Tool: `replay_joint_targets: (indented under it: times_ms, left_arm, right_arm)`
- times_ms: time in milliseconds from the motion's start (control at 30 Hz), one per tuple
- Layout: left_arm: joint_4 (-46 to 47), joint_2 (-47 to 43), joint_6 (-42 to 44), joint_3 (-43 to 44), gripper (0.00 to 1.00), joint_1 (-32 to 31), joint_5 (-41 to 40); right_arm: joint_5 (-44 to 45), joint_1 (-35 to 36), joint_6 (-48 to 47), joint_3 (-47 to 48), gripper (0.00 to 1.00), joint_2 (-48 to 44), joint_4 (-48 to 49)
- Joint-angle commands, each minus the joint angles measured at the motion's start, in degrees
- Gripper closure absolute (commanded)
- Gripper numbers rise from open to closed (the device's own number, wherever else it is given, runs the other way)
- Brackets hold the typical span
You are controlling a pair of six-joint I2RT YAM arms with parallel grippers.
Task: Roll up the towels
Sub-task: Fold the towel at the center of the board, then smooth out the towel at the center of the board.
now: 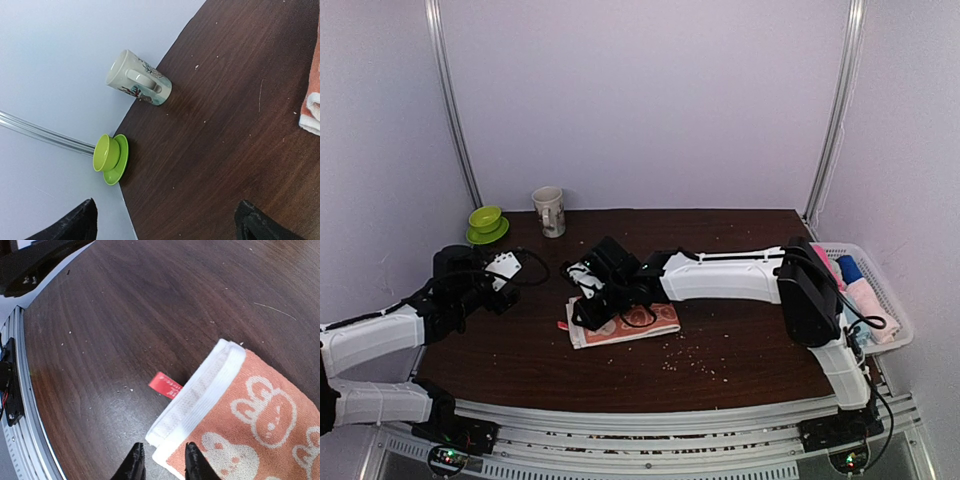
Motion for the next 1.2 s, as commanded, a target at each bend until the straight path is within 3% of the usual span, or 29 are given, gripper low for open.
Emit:
replay_joint_targets:
  times_ms: [0,133,233,367,533,700,900,1167]
  left_arm:
    - [2.6,1.2,-0.7,0.4,0.02,0.2,0.3]
    - [0.4,3.2,-1.8,3.6,0.02,0.2,4.0]
    - [-3.9,6.7,-3.2,9.4,0.02,0.2,10.4]
    - [-13.6,14.1,-5.8,20.0,0.02,0.2,21.6]
    - [-20.3,23.4,-9.3,29.5,0.07,-0.4,33.5]
    - [-25.9,33.8,-11.7,37.3,0.13,-1.2,37.7]
    - [-29.1,40.4,-12.8,40.0,0.07,-1.6,42.3]
    - [-31.8,44.4,-13.2,41.1,0.21,-2.4,45.8]
  right_arm:
    - [-1.2,0.3,0.0,0.7,0.65,-0.8,1.5]
    - [-1.5,-0.7,0.8,-4.8,0.60,-5.1,4.4]
    - [-0.1,-3.2,4.3,-15.6,0.58,-12.3,13.7]
    - [6.8,-6.1,7.9,-28.9,0.51,-20.8,22.0]
    - [14.9,-9.7,12.2,-37.9,0.51,-24.6,29.1]
    - [17.7,-12.0,14.6,-38.1,0.57,-21.3,33.8]
    - [20.2,-12.1,14.7,-34.9,0.59,-15.4,35.0]
    - [22.5,-12.1,15.8,-35.3,0.65,-11.6,36.9]
